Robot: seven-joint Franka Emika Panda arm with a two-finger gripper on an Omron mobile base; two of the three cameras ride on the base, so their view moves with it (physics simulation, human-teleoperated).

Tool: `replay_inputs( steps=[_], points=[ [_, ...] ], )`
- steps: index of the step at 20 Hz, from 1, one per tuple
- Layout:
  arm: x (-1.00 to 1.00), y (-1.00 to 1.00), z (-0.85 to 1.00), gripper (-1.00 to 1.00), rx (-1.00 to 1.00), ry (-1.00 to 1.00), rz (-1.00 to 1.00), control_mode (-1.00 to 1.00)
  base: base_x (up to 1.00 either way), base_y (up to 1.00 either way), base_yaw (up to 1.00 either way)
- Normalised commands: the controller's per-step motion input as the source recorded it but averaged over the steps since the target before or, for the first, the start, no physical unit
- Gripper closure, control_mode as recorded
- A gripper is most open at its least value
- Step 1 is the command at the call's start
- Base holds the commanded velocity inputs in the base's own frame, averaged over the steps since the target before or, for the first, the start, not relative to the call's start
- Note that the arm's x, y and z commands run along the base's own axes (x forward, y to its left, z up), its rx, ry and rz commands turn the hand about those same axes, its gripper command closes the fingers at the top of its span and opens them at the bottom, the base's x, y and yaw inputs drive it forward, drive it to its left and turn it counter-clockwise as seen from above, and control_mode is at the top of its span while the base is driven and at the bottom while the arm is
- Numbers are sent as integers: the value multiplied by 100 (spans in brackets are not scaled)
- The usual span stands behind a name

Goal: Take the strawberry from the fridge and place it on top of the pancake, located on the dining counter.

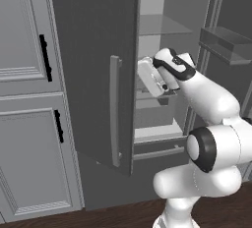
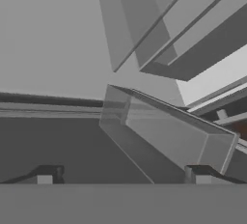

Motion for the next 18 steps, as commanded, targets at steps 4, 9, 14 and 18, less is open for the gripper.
replay_inputs(
  steps=[4, 9, 14, 18],
  points=[
    [13, 29, -3, -100, 0, 2, 0, -100, 0, 0, 0],
    [-8, 36, 0, -100, 0, 0, 1, -100, 0, 0, 0],
    [-47, 43, 0, -100, 0, 0, 8, -100, 0, 0, 0],
    [-59, 51, 0, -100, 0, 0, 8, -100, 0, 0, 0]
  ],
)
